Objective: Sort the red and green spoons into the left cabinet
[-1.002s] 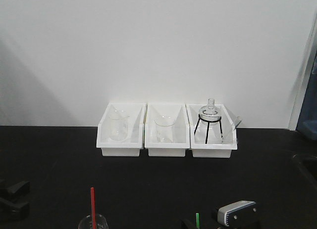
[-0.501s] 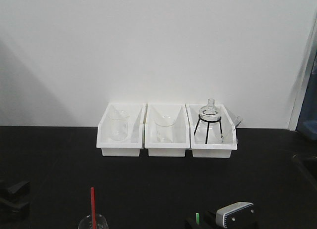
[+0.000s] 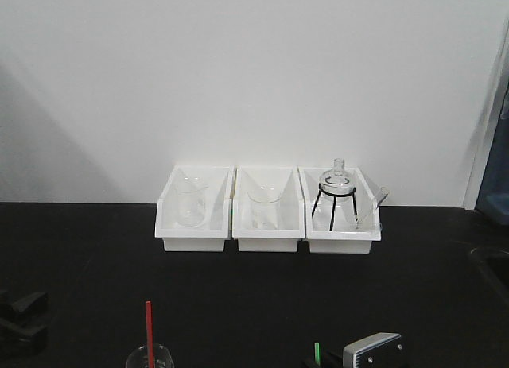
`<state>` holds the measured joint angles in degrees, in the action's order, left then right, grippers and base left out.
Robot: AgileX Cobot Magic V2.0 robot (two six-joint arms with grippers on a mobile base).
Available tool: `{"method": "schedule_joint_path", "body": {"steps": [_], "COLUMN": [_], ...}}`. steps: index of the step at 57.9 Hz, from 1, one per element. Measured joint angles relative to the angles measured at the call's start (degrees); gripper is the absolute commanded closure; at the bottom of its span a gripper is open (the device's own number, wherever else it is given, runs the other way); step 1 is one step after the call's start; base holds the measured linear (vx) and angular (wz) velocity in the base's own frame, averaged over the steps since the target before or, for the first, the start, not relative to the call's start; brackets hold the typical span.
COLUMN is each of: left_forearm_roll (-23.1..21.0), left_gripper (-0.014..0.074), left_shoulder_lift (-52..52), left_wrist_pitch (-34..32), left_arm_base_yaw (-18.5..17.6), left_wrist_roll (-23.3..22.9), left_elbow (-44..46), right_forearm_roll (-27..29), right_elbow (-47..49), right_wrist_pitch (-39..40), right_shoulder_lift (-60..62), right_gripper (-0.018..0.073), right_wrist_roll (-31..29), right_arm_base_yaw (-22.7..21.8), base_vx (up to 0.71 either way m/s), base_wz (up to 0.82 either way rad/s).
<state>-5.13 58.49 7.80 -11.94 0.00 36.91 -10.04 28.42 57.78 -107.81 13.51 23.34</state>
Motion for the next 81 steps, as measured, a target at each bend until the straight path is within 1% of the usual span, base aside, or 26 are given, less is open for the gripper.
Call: {"method": "schedule_joint_path", "body": {"steps": [21, 39, 60, 81], "left_forearm_roll": [0.0, 0.0, 0.0, 0.0], "left_gripper": [0.0164, 0.0164, 0.0164, 0.0164], "left_shoulder_lift": [0.0, 0.0, 0.0, 0.0], "left_wrist_pitch": [0.7, 0.7, 2.0, 2.2], "left_arm_base_yaw": [0.0, 0.0, 0.0, 0.0], "left_wrist_roll": [0.0, 0.0, 0.0, 0.0], "left_elbow": [0.0, 0.0, 0.0, 0.0], "right_forearm_roll": [0.0, 0.0, -0.1, -0.1], "right_elbow": [0.2, 3.5, 3.6, 3.7], "right_wrist_pitch": [1.0, -0.9, -2.8, -3.0], "right_shoulder_lift": [-0.1, -0.1, -0.1, -1.7], "right_gripper": [0.0312, 0.0312, 0.0312, 0.0316], "right_wrist_roll": [-0.1, -0.2, -0.2, -0.2], "right_arm_base_yaw": [0.0, 0.0, 0.0, 0.0], "base_vx": [0.0, 0.0, 0.0, 0.0], "base_wz": [0.0, 0.0, 0.0, 0.0]}}
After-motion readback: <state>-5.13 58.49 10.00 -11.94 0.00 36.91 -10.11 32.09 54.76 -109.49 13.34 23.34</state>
